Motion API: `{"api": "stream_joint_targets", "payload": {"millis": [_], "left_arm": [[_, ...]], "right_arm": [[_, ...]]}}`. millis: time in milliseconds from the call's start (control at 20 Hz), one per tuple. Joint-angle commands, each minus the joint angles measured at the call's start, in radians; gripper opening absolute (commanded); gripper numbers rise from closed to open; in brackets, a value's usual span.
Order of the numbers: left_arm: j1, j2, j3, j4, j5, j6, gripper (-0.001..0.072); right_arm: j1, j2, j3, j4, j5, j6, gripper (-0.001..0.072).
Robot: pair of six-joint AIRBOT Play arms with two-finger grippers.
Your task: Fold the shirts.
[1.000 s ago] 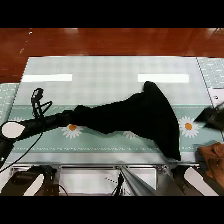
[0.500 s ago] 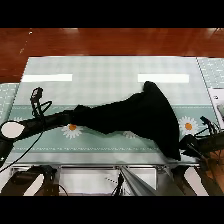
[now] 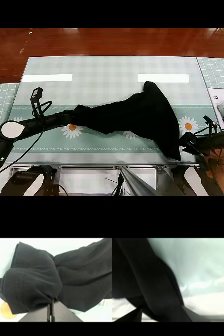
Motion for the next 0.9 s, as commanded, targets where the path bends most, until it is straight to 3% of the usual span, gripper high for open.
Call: {"api": "stream_joint_targets", "payload": {"millis": [0, 150, 200, 250, 350, 400, 650, 850], "left_arm": [[0.000, -0.001, 0.001, 0.000, 0.000, 0.000, 0.0024], [0.000, 0.000, 0.001, 0.000, 0.000, 0.000, 0.0024], [0.000, 0.000, 0.001, 0.000, 0.000, 0.000, 0.0024], [0.000, 0.000, 0.001, 0.000, 0.001, 0.000, 0.0024], [0.000, 0.000, 0.004, 0.001, 0.008, 0.001, 0.0024], [0.000, 0.000, 0.014, 0.000, 0.012, 0.019, 0.0024], [0.043, 0.002, 0.248, 0.035, 0.018, 0.071, 0.0024], [0.153, 0.001, 0.634, 0.087, 0.018, 0.070, 0.0022]], "right_arm": [[0.092, -0.032, -0.002, 0.021, -0.073, 0.041, 0.0547], [0.254, -0.127, -0.002, 0.019, -0.153, 0.146, 0.0546], [0.298, -0.161, -0.002, 0.021, -0.174, 0.175, 0.0513], [0.338, -0.195, 0.000, 0.023, -0.189, 0.183, 0.0434], [0.386, -0.230, 0.027, 0.013, -0.191, 0.183, 0.0098], [0.393, -0.223, 0.060, 0.006, -0.169, 0.175, 0.0037], [0.392, -0.058, 0.439, 0.011, -0.056, 0.101, 0.0030], [0.392, 0.065, 0.852, 0.012, -0.127, 0.120, 0.0029]]}}
